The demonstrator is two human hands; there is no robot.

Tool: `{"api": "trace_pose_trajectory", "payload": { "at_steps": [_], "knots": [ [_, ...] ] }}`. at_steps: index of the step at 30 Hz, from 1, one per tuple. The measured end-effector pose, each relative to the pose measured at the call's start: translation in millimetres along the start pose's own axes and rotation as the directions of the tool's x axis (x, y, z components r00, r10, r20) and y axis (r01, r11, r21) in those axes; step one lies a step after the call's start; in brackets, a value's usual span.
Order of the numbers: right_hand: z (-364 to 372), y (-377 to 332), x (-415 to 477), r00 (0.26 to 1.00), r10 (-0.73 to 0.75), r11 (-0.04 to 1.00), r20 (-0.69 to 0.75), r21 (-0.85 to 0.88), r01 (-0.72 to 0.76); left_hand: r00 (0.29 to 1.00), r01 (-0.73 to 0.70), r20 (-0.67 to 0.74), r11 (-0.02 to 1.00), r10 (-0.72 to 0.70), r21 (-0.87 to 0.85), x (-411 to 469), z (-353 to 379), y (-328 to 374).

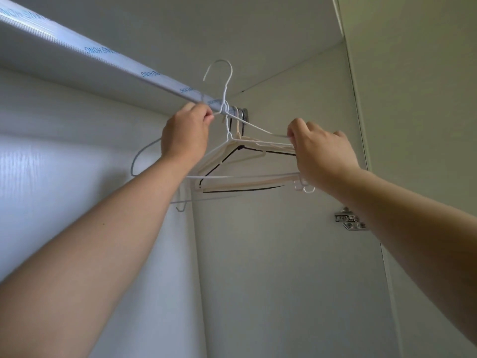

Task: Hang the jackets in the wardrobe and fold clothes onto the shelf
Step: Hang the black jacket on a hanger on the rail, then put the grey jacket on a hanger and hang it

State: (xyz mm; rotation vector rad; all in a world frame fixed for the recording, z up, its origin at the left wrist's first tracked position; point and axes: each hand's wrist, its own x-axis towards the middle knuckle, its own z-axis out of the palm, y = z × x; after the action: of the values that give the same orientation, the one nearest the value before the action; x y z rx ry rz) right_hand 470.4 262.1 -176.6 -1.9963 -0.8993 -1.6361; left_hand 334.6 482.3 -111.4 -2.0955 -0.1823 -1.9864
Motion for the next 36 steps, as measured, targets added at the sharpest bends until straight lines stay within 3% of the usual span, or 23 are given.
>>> {"api": "trace_pose_trajectory", "payload": {
  "at_steps": [5, 14, 17, 21, 25, 27, 30, 36],
  "knots": [
    [-4, 13, -18, 0.992, 0.090, 0.986, -0.092, 0.150, -0.076, 1.000, -0.025, -0.014, 0.999, 0.025, 0.029, -22, -13, -1],
    [-28, 69, -145, 0.944, 0.329, 0.930, -0.018, 0.179, -0.321, 0.969, -0.243, 0.015, 0.957, 0.248, -0.156, -98, -22, 82],
    [-41, 93, -221, 0.893, 0.448, 0.887, 0.031, 0.108, -0.449, 0.922, -0.349, 0.086, 0.908, 0.376, -0.230, -132, -20, 131],
    [-68, 116, -313, 0.785, 0.601, 0.790, 0.151, 0.039, -0.612, 0.855, -0.375, 0.209, 0.846, 0.474, -0.379, -177, -19, 195],
    [-105, 120, -390, 0.708, 0.634, 0.751, 0.309, -0.032, -0.659, 0.680, -0.319, 0.414, 0.752, 0.605, -0.576, -219, -19, 256],
    [-124, 117, -423, 0.667, 0.656, 0.711, 0.353, 0.008, -0.703, 0.588, -0.279, 0.451, 0.692, 0.672, -0.666, -244, -21, 289],
    [-148, 114, -467, 0.542, 0.759, 0.534, 0.361, 0.132, -0.835, 0.453, -0.274, 0.426, 0.577, 0.783, -0.769, -284, -26, 347],
    [-176, 144, -550, 0.174, 0.951, 0.123, 0.254, 0.206, -0.971, 0.153, -0.281, 0.335, 0.366, 0.930, -0.887, -340, -21, 481]
  ]
}}
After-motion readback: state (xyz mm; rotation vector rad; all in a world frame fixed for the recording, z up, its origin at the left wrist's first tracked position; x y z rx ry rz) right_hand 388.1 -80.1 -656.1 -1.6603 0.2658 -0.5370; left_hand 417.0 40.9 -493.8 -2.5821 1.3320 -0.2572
